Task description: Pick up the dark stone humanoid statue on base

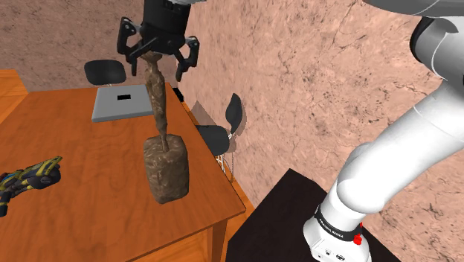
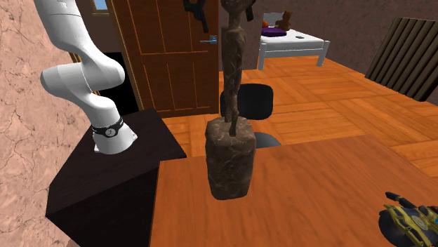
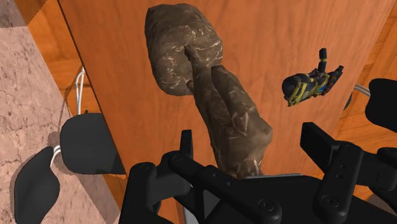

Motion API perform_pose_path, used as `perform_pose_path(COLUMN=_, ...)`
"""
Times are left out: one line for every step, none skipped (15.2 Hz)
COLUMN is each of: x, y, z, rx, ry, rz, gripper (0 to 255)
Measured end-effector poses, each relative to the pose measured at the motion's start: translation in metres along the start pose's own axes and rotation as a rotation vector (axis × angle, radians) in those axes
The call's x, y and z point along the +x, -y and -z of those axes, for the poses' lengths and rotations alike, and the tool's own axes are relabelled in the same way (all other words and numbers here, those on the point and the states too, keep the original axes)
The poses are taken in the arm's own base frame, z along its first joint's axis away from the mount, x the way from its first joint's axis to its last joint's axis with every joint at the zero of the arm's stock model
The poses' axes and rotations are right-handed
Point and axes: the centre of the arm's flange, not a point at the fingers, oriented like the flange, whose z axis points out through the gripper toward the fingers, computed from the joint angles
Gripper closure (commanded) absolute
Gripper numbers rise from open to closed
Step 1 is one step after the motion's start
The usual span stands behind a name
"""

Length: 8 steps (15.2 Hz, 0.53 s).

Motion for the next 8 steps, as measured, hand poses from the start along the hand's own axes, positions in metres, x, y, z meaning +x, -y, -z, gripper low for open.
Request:
perform_pose_path(x=-0.001, y=-0.001, z=-0.005, rx=0.0, ry=0.0, rz=0.0, gripper=0)
perform_pose_path(x=-0.001, y=-0.001, z=-0.013, rx=0.0, ry=0.0, rz=0.0, gripper=0)
perform_pose_path(x=-0.003, y=-0.003, z=-0.016, rx=0.0, ry=0.0, rz=0.0, gripper=0)
perform_pose_path(x=-0.004, y=-0.003, z=-0.017, rx=0.0, ry=0.0, rz=0.0, gripper=255)
perform_pose_path(x=-0.005, y=-0.003, z=-0.018, rx=0.0, ry=0.0, rz=0.0, gripper=255)
perform_pose_path(x=-0.005, y=-0.004, z=-0.018, rx=0.001, ry=-0.001, rz=0.0, gripper=255)
perform_pose_path(x=-0.005, y=-0.004, z=-0.018, rx=0.001, ry=-0.002, rz=0.0, gripper=255)
perform_pose_path(x=-0.005, y=-0.004, z=-0.018, rx=0.001, ry=-0.002, rz=0.0, gripper=255)
